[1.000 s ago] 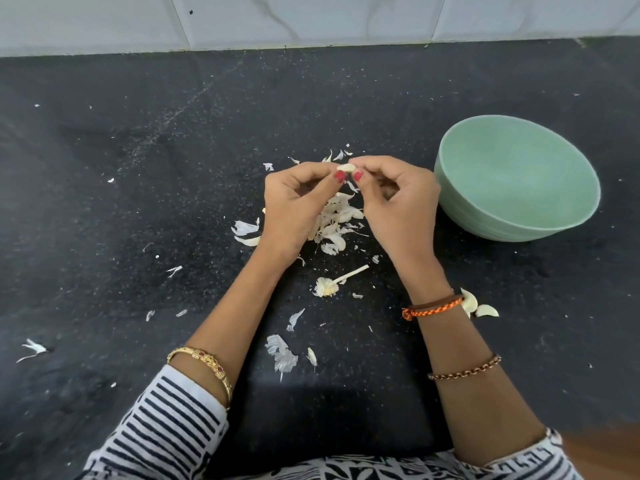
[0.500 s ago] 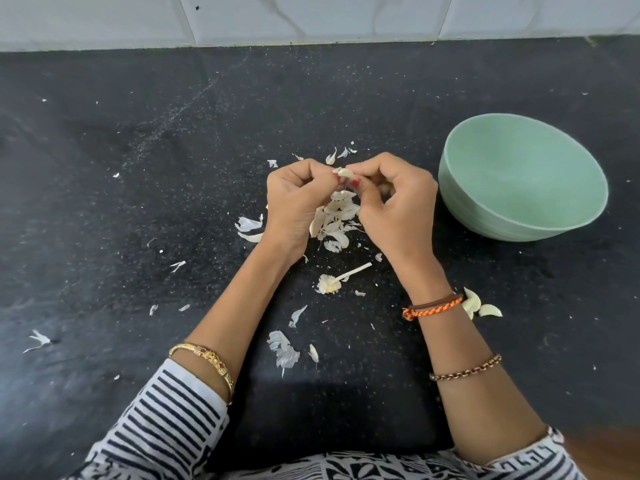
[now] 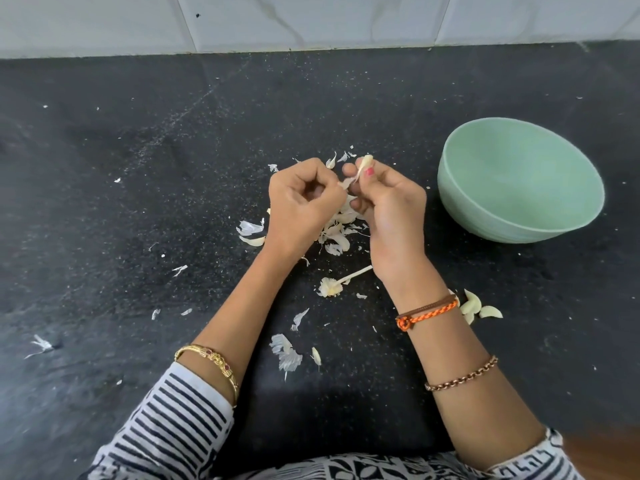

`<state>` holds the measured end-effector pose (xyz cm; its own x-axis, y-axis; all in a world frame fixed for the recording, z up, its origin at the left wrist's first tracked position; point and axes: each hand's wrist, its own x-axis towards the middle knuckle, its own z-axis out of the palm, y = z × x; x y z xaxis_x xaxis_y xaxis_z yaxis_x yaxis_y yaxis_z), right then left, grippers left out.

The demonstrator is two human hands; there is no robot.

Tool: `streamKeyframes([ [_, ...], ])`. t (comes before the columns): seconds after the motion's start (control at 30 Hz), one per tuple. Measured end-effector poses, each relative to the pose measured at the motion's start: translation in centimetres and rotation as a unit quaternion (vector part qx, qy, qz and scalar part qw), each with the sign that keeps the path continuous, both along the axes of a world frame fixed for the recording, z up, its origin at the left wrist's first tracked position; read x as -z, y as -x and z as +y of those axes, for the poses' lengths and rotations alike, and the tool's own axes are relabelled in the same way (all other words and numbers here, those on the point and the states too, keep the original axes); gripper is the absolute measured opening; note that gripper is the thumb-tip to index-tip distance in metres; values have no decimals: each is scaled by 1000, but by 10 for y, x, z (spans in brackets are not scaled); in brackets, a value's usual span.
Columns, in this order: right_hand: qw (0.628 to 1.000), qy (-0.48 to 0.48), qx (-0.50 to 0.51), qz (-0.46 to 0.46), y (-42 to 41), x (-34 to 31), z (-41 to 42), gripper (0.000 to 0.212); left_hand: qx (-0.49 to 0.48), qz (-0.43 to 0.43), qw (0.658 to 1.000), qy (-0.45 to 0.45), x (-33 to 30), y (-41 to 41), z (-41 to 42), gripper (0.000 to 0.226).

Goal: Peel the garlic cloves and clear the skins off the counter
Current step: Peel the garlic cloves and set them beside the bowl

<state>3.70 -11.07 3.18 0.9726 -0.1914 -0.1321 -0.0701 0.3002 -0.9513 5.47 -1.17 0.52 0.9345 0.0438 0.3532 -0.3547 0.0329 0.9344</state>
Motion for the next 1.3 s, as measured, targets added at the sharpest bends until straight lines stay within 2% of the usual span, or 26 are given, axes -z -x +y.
streamKeyframes([
  [0.07,999,-29,33,7,-2,-2,-4,26,15,-27,999,-28,-1,2,0,9],
  [0.13,999,23,44,-12,-4,-2,-11,19,3,-35,999,-37,0,2,1,18],
  [0.2,998,57,24,-25,-4,-1,-14,15,-22,-34,998,-52,2,0,2,26],
  [0.27,999,47,4,-16,-3,-2,-13,13,-40,-24,997,-69,4,-2,4,27],
  [0.37,999,44,-17,-12,-3,-1,-14,15,-68,-19,994,-80,7,-4,8,43],
  [0.43,998,54,-28,-12,-5,0,-17,17,-79,-27,993,-87,7,-5,10,36],
  [0.5,997,59,-39,-13,-5,0,-19,17,-62,-25,996,-63,4,-6,9,8],
  [0.53,997,61,-42,-14,-5,0,-19,16,-50,-21,998,-39,3,-6,9,5],
  [0.63,996,65,-50,-24,-4,0,-17,15,-14,-6,1000,27,2,-7,8,13],
  [0.87,993,94,-56,-37,-5,2,-17,18,8,38,998,51,2,-7,6,14],
  [1.13,990,120,-65,-38,-5,2,-17,18,49,32,997,40,2,-6,5,10],
  [1.3,999,36,-17,13,-5,0,-11,18,57,-4,997,50,1,-3,-2,17],
])
